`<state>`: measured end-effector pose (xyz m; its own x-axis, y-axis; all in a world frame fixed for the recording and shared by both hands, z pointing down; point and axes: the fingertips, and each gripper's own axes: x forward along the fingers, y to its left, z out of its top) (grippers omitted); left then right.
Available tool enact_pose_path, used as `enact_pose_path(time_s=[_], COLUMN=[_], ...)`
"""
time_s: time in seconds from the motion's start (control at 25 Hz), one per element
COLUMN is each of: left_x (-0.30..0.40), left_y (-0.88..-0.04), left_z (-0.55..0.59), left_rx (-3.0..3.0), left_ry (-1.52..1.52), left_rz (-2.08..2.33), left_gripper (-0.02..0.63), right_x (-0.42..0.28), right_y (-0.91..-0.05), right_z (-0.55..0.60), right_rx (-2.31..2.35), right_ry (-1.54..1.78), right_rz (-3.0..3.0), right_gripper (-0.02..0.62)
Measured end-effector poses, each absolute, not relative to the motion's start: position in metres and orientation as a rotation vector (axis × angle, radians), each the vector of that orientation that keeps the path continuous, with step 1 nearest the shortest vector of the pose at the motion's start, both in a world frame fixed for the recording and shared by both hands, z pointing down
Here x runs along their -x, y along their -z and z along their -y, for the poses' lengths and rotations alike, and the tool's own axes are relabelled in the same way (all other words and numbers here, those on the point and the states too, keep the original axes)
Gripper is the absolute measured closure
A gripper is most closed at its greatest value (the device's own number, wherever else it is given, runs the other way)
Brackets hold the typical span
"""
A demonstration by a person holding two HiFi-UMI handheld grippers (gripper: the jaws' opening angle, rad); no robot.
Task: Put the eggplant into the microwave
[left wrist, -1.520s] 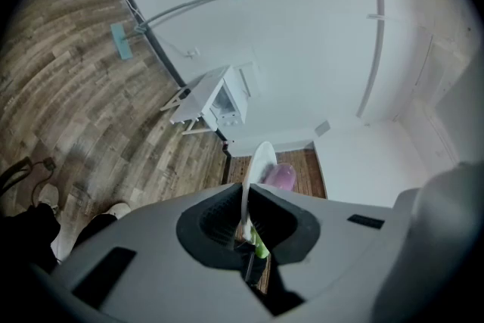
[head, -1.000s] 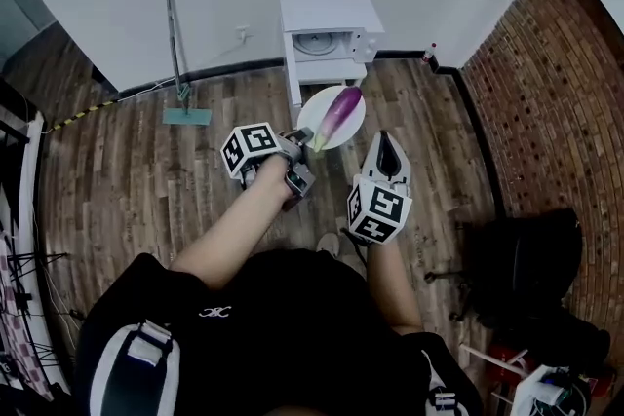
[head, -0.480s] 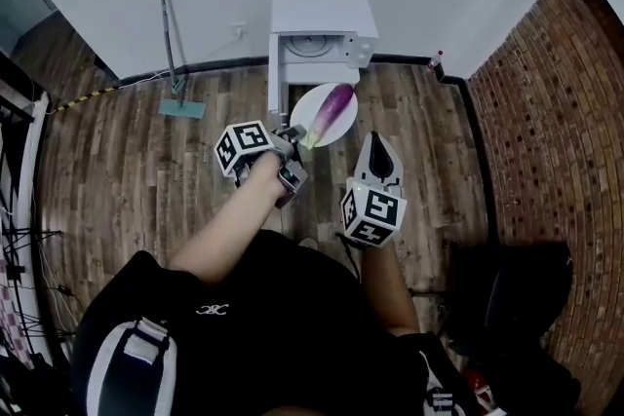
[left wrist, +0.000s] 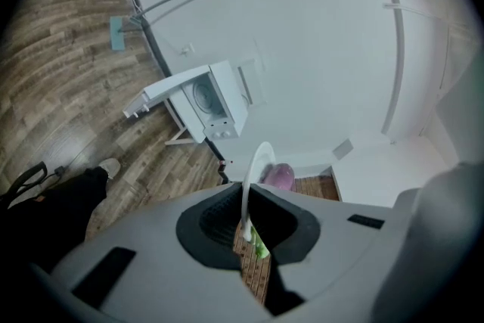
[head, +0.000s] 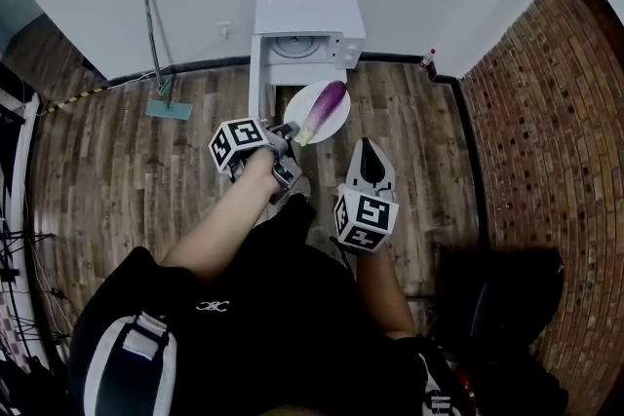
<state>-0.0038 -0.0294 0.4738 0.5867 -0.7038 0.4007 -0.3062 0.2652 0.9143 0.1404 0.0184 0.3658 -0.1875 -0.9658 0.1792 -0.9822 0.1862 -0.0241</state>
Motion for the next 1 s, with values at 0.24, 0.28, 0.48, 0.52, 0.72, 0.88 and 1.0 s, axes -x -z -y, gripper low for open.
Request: enact_pose_path(time_s=[0.24,0.28,0.48,0.52,0.72,0.88,1.0], left_x=[-0.011,-0.012,-0.017,-0.016,-0.006,0.007,0.011], left_y=[-0.481,-0.483,-0.488,-0.489,-0.491,-0.495,-0.5], left_z=[0.087,0.099,0.157,0.168,0.223,0.256,0.274], left_rx=[-1.328,-1.326,-1.307,-1.308,-1.31,-1.317,-1.316], left_ry=[0.345,0.349,0.372,0.374,0.388,0.394,0.389], left_rz=[0.955,0.952,0.952,0.954,0.975,0.995,0.997], left_gripper=[0.584,0.584,0.583,0.584,0.584,0.584,0.584], right_x=[-0.164,-0.168,-0.176,-0.173,-0.153,-0.134,-0.125], right_y=[-0.368,-0.366,-0.362,-0.364,-0.37,-0.369,-0.369], right_z=[0.038,0.05,0.122,0.136,0.196,0.238,0.265], right_rx=[-1.976,-1.998,-1.936,-1.905,-1.788,-1.709,-1.694], right_ry=[-0.155,-0.153,-0.181,-0.185,-0.182,-0.124,-0.113], right_rz=[2.274,2.271,2.31,2.31,2.341,2.374,2.393], right_gripper=[0.589,0.589,0.589,0.589,0.589,0.589,0.589])
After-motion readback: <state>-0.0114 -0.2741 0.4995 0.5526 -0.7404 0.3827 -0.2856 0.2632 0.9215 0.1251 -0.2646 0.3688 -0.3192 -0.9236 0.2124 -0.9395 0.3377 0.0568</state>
